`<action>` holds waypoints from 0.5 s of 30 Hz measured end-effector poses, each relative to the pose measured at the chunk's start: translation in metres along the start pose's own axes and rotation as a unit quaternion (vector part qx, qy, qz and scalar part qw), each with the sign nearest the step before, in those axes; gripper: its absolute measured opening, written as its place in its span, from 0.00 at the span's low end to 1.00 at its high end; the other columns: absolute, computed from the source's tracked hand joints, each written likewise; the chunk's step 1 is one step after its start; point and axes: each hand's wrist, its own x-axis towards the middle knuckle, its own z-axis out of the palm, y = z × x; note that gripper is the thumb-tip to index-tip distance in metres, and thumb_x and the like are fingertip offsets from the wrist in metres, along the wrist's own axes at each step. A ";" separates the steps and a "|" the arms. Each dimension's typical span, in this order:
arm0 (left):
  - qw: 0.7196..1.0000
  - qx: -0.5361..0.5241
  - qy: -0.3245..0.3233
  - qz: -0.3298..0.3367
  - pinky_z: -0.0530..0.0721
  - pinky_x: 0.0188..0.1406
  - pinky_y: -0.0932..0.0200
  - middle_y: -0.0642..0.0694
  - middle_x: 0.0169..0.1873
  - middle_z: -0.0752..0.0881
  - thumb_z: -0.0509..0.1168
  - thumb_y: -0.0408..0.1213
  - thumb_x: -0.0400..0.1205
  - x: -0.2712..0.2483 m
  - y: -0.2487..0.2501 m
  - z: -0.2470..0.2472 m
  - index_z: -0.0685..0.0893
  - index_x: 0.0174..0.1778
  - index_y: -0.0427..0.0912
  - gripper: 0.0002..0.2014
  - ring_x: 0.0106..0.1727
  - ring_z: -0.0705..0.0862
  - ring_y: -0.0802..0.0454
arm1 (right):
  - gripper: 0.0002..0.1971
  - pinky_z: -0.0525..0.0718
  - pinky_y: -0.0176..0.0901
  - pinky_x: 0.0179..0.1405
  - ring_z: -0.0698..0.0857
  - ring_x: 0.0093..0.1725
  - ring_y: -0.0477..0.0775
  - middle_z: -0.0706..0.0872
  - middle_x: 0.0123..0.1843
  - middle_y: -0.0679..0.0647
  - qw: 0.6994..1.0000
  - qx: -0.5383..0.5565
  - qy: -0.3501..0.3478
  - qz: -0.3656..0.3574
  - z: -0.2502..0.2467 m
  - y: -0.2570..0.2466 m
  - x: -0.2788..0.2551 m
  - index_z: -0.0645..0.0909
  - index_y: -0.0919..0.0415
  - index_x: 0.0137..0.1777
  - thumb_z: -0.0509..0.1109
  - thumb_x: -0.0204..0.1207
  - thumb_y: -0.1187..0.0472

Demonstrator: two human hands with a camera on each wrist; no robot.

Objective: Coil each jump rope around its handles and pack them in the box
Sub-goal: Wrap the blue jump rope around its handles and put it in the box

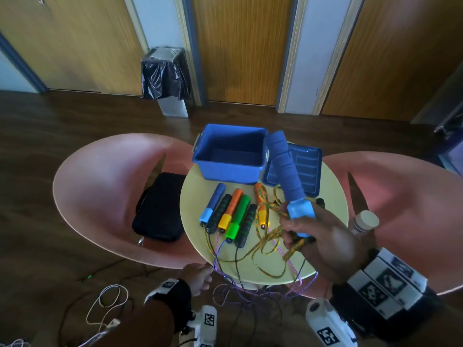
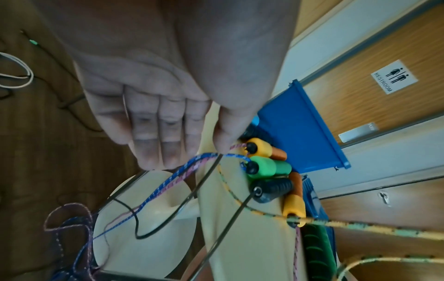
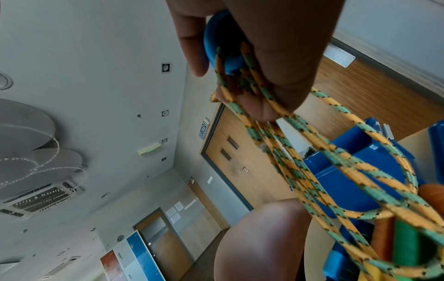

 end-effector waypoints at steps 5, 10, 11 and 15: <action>0.999 0.030 0.015 0.018 0.82 0.41 0.56 0.39 0.43 0.89 0.70 0.50 0.80 0.005 0.002 0.017 0.83 0.39 0.42 0.14 0.40 0.85 0.47 | 0.09 0.77 0.52 0.34 0.79 0.31 0.58 0.79 0.31 0.63 0.999 -0.026 0.013 -0.015 -0.008 -0.001 -0.001 0.87 0.59 0.43 0.72 0.63 0.66; 0.996 0.075 -0.038 -0.031 0.70 0.22 0.67 0.46 0.39 0.79 0.59 0.47 0.89 -0.005 0.014 0.039 0.78 0.42 0.40 0.15 0.36 0.77 0.55 | 0.10 0.75 0.48 0.32 0.78 0.30 0.57 0.78 0.30 0.61 0.997 -0.047 0.050 -0.020 -0.019 0.007 -0.002 0.83 0.64 0.47 0.73 0.65 0.68; 0.993 0.103 -0.052 -0.022 0.70 0.25 0.66 0.46 0.42 0.79 0.56 0.47 0.90 -0.012 0.017 0.043 0.80 0.48 0.36 0.16 0.39 0.77 0.54 | 0.10 0.75 0.49 0.32 0.77 0.30 0.57 0.78 0.29 0.61 0.996 -0.058 0.059 -0.020 -0.023 0.010 -0.002 0.81 0.66 0.47 0.74 0.67 0.71; 0.962 0.267 0.006 0.062 0.85 0.49 0.53 0.47 0.46 0.87 0.61 0.51 0.85 -0.019 0.024 0.048 0.83 0.56 0.44 0.15 0.49 0.86 0.47 | 0.08 0.74 0.52 0.32 0.76 0.31 0.60 0.78 0.27 0.60 0.995 -0.081 0.059 -0.008 -0.030 0.015 -0.005 0.81 0.67 0.48 0.75 0.70 0.73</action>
